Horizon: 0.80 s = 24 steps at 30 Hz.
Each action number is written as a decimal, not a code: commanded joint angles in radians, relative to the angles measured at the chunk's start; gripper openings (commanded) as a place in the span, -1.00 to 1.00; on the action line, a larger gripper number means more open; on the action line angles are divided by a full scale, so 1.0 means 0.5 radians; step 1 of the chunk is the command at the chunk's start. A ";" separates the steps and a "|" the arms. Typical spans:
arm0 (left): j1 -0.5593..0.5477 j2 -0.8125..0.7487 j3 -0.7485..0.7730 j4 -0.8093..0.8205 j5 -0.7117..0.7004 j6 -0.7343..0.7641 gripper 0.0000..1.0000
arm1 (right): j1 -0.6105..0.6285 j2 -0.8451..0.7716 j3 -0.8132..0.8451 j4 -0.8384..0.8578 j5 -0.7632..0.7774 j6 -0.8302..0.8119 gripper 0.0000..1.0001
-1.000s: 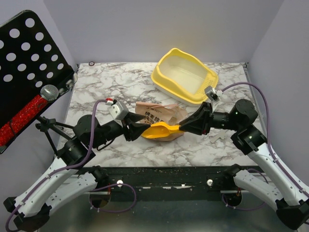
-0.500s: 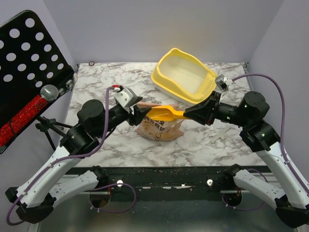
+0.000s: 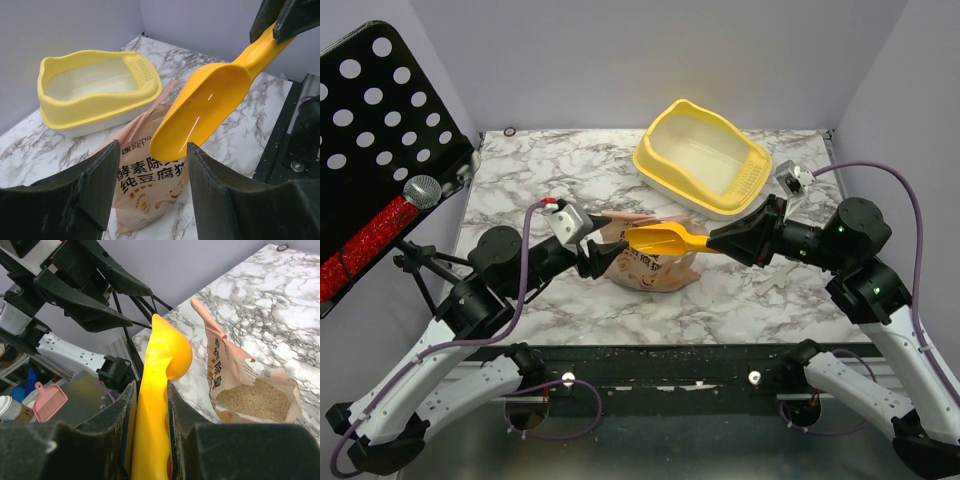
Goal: Fill the litter box with clean litter
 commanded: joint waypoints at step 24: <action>0.000 -0.064 -0.249 0.728 0.728 -0.633 0.28 | 0.008 -0.200 -0.084 0.395 -0.486 0.174 -0.99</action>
